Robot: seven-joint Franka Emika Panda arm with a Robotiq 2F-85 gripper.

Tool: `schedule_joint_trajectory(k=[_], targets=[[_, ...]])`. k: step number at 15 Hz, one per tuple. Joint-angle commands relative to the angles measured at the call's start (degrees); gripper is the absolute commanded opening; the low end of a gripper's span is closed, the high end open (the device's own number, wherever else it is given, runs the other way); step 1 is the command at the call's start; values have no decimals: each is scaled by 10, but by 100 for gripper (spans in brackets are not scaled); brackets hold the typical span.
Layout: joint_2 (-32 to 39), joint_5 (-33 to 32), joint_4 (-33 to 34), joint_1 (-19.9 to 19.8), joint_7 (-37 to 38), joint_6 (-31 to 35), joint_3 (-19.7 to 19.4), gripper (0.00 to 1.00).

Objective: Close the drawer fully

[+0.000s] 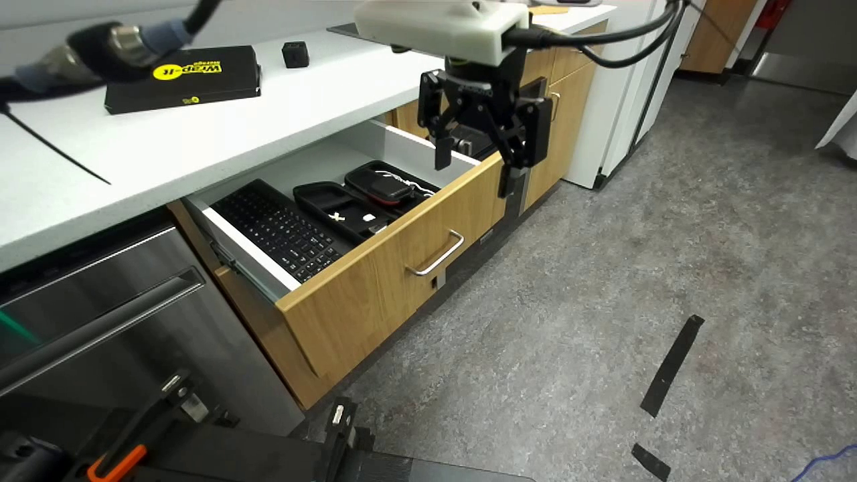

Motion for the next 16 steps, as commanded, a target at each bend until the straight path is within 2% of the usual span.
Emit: schedule_joint_trajectory(k=[1, 4, 8, 12, 14, 16], targets=[[7, 0, 7, 3, 2, -1, -3, 100], [9, 0, 12, 4, 6, -1, -3, 100], [91, -56, 34, 12, 128, 73, -15, 100], [185, -114, 68, 41, 247, 148, -53, 100], [240, -90, 98, 53, 264, 161, -61, 100], [286, -54, 129, 53, 260, 157, -52, 100]])
